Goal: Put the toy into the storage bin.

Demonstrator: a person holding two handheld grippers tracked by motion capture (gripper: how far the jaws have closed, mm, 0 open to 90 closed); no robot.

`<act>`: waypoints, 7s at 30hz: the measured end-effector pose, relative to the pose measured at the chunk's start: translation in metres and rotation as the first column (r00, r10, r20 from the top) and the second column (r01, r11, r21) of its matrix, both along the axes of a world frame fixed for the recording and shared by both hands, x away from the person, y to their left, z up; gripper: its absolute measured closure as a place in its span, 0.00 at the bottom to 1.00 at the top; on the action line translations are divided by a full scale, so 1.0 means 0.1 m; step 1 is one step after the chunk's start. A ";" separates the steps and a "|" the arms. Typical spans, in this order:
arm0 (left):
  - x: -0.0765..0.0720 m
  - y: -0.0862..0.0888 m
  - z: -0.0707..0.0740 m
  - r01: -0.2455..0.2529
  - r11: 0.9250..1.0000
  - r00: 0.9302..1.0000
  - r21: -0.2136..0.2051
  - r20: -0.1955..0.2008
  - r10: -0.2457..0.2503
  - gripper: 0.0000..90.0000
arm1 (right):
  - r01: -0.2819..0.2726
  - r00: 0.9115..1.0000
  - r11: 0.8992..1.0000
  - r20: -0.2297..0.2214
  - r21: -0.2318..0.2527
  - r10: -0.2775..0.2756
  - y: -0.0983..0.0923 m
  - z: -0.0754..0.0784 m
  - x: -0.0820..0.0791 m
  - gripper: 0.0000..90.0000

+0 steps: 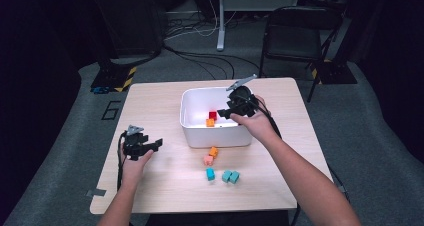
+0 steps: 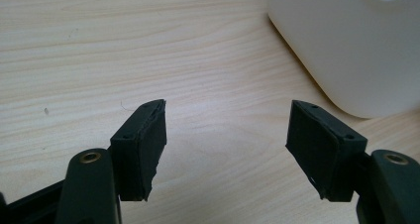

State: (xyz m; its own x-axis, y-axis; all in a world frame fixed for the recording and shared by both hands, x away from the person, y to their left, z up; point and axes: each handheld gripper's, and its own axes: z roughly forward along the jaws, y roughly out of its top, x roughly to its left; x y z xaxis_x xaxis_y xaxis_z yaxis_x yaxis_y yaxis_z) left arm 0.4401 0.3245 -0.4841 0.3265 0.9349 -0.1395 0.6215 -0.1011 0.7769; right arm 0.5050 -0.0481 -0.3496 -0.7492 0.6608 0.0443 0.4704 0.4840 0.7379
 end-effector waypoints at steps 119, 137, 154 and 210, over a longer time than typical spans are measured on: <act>-0.02 -0.02 -0.01 0.000 1.000 1.000 0.007 -0.002 0.000 0.35 | -0.103 0.992 0.995 -0.070 -0.002 0.102 -0.43 -1.32 -1.37 0.65; -0.02 -0.02 -0.01 0.000 1.000 1.000 0.008 -0.003 0.000 0.35 | -0.109 0.993 0.994 -0.042 0.006 0.110 -0.46 -0.94 -1.22 0.65; -0.01 -0.02 -0.01 0.001 1.000 1.000 0.006 -0.007 -0.001 0.35 | -0.113 0.993 0.993 -0.043 0.027 0.114 -0.45 -0.48 -1.06 0.65; 0.00 0.02 -0.01 -0.006 1.000 1.000 -0.011 -0.006 0.006 0.35 | 0.033 0.999 0.999 0.001 0.011 -0.033 -0.01 0.03 0.22 0.65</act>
